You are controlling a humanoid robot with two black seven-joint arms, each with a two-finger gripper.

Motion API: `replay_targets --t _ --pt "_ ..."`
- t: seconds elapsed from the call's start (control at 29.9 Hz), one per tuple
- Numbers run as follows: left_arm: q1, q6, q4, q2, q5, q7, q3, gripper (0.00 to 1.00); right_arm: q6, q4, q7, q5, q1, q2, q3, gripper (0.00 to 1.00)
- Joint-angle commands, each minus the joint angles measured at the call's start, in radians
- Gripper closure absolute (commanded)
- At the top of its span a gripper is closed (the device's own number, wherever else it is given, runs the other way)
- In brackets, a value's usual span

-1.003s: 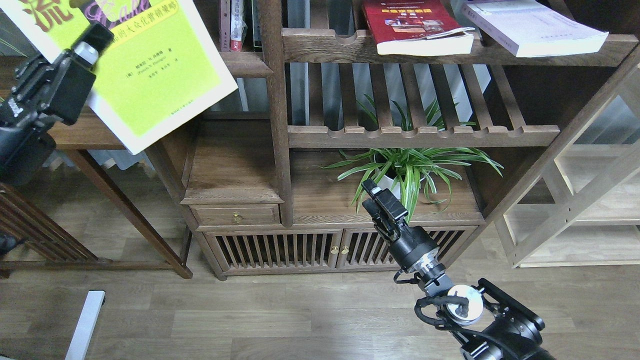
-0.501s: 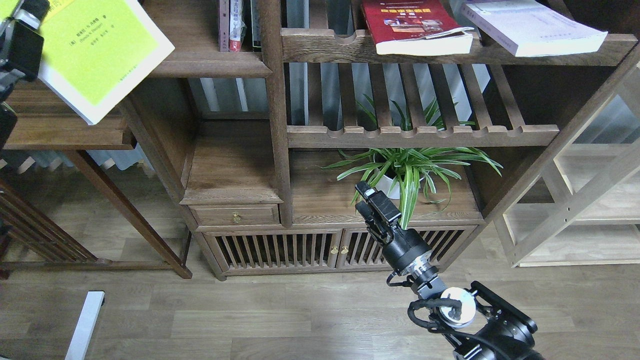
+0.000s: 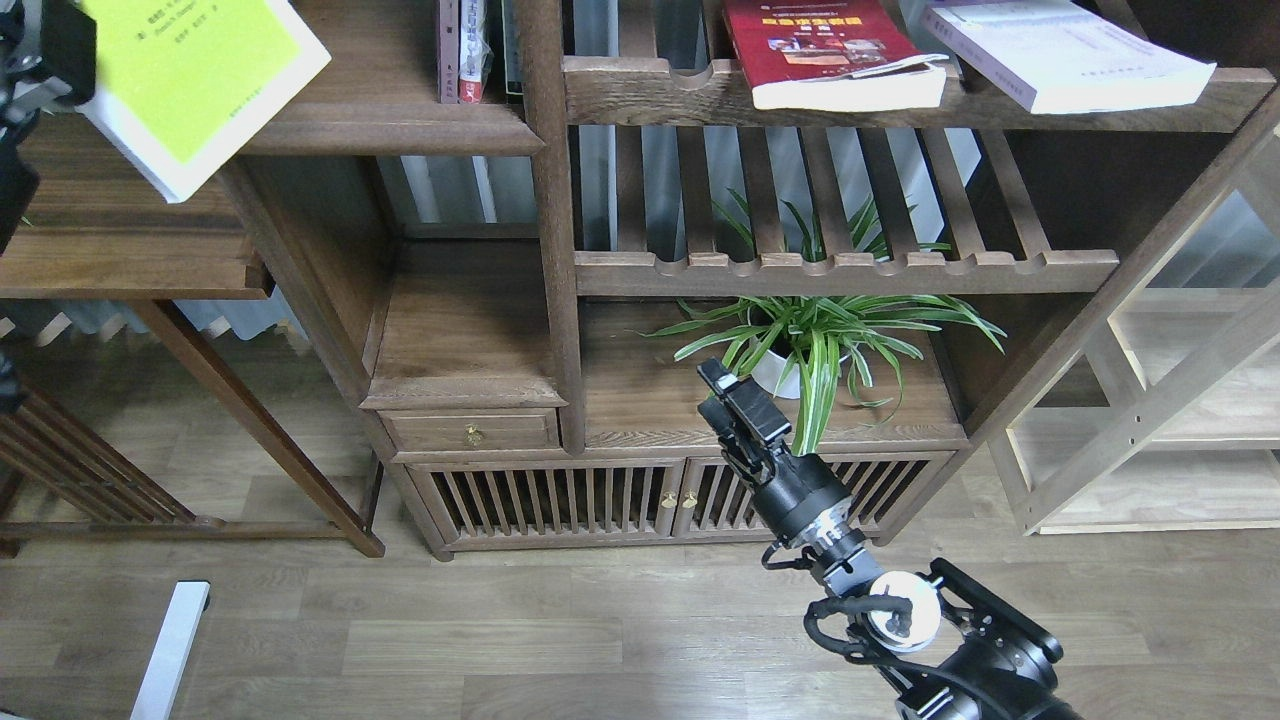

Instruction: Organize books on shelf

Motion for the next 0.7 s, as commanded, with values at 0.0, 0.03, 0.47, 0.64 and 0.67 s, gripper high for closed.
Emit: replay_targets --t 0.0,0.03,0.47,0.64,0.67 --pt "-0.062 0.000 0.034 0.007 0.012 0.004 0.026 1.00 0.000 0.003 0.000 -0.004 -0.002 0.001 0.000 0.13" --pt "-0.074 0.000 0.040 0.007 0.017 0.006 0.029 1.00 0.000 0.003 0.000 -0.004 -0.002 -0.001 0.000 0.13" --pt "-0.227 0.016 0.186 -0.003 0.109 0.011 0.124 1.00 0.000 0.003 0.000 -0.004 0.000 -0.001 0.008 0.13" --pt "-0.284 0.044 0.236 -0.004 0.118 0.007 0.174 1.00 0.000 0.003 0.000 -0.004 0.003 0.001 0.012 0.13" --pt "-0.296 0.046 0.244 -0.004 0.118 0.006 0.184 1.00 0.000 0.003 0.000 -0.004 0.003 -0.001 0.012 0.13"
